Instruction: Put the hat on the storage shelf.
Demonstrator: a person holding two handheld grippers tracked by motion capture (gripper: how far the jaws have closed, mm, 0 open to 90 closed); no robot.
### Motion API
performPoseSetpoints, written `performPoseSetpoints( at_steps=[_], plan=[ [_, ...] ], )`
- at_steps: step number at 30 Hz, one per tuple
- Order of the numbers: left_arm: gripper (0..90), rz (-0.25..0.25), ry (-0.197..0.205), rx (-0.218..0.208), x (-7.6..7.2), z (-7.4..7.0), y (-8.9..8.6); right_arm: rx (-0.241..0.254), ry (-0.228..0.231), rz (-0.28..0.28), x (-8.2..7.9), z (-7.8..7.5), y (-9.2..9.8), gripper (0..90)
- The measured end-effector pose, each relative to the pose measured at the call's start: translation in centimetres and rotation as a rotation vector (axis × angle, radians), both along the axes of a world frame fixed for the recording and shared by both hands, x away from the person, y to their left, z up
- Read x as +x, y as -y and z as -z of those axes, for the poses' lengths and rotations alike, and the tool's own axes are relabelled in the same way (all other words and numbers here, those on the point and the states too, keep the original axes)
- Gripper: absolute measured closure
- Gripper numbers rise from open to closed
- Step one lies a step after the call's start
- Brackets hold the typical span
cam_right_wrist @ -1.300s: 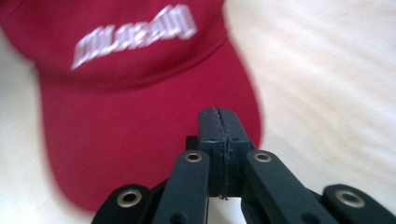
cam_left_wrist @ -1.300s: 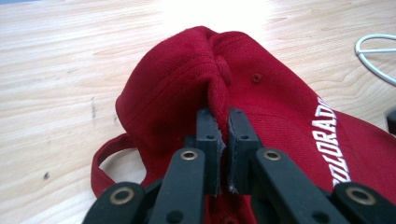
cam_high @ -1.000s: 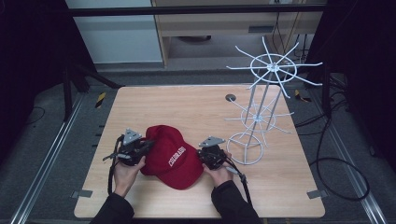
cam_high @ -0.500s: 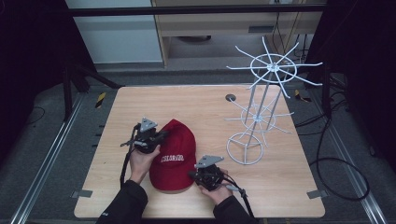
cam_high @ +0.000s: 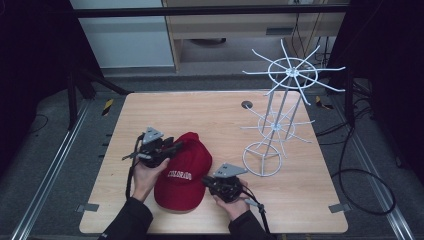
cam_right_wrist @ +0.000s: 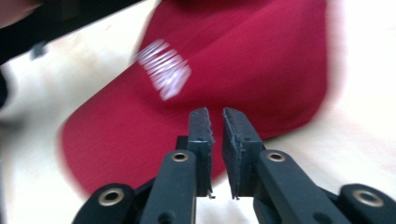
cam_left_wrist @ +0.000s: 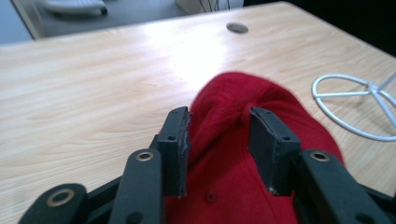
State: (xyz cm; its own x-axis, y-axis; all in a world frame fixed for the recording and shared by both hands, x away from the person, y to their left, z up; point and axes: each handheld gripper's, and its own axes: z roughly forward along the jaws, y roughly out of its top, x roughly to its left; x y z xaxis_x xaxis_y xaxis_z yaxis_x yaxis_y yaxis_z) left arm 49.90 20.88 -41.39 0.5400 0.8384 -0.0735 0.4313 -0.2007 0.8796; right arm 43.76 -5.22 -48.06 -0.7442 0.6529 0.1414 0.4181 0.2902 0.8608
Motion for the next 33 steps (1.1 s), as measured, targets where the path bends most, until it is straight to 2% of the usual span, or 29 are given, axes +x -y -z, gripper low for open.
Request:
performPoseSetpoints(
  at_steps=[1,2,4,5,7,8,9,11,12,13,15,16,18,19,21,22,26,28,30,32,33],
  plan=[
    [55.2,0.002,0.009,-0.007,-0.6,-0.3,-0.6,0.008,0.011,0.022,0.3,-0.3,0.5,77.1],
    [53.0,0.003,0.014,-0.012,-1.1,-0.5,-1.1,0.009,0.036,0.068,1.0,-0.8,1.1,68.9],
    [52.1,-0.017,0.014,-0.008,-2.4,-0.6,-2.2,0.011,0.043,0.084,1.4,-1.0,1.2,65.4],
    [52.2,-0.037,0.003,0.005,-3.4,-0.3,-2.9,0.012,0.063,0.106,2.2,-1.3,1.3,58.6],
    [52.4,-0.043,-0.002,0.011,-3.9,0.0,-3.2,0.010,0.073,0.113,2.6,-1.3,1.2,56.0],
    [53.2,-0.072,-0.031,0.024,-4.9,1.0,-3.8,0.014,0.076,0.124,3.3,-1.5,0.9,52.2],
    [54.1,-0.072,-0.031,0.024,-4.9,1.0,-3.8,0.014,0.076,0.124,3.3,-1.5,0.9,52.2],
    [54.7,-0.081,-0.063,0.027,-5.4,2.3,-4.2,0.015,0.077,0.121,4.3,-1.6,0.4,50.7],
    [56.1,-0.091,-0.109,0.041,-5.5,3.4,-4.3,0.013,0.075,0.118,4.5,-1.7,0.1,50.9],
    [57.0,-0.091,-0.109,0.041,-5.5,3.4,-4.3,0.013,0.075,0.118,4.5,-1.7,0.1,50.9],
    [58.0,-0.097,-0.138,0.057,-5.2,4.2,-4.1,0.004,0.065,0.108,5.0,-1.6,-0.3,54.2],
    [60.7,-0.095,-0.167,0.055,-4.9,4.8,-3.9,-0.008,0.041,0.106,5.3,-1.3,-0.5,62.6],
    [64.8,-0.091,-0.188,0.070,-4.4,5.3,-3.7,-0.011,0.009,0.094,5.6,-0.9,-0.6,71.3],
    [67.2,-0.091,-0.188,0.070,-4.4,5.3,-3.7,-0.011,0.009,0.094,5.6,-0.9,-0.6,71.3],
    [70.2,-0.089,-0.197,0.066,-4.1,5.6,-3.4,-0.035,-0.013,0.073,5.6,-0.7,-0.8,87.6],
    [75.6,-0.091,-0.198,0.069,-4.0,5.6,-3.3,-0.071,-0.020,0.054,5.5,-0.6,-0.9,90.0],
    [82.5,-0.100,-0.178,0.120,-3.5,5.9,-2.9,-0.088,-0.025,0.038,5.2,-0.7,-0.8,90.0],
    [87.3,-0.105,-0.183,0.119,-3.3,6.0,-2.9,-0.079,-0.026,0.024,4.9,-0.9,-0.6,90.0],
    [88.0,-0.108,-0.177,0.109,-3.2,6.0,-3.0,-0.057,0.006,0.047,4.8,-1.3,-0.3,89.9],
    [87.9,-0.108,-0.174,0.109,-3.3,6.0,-3.0,-0.012,0.030,0.090,5.1,-1.8,-0.1,69.5],
    [87.9,-0.108,-0.171,0.112,-3.3,6.0,-3.0,-0.008,0.044,0.118,5.4,-2.0,-0.1,58.7]
  ],
)
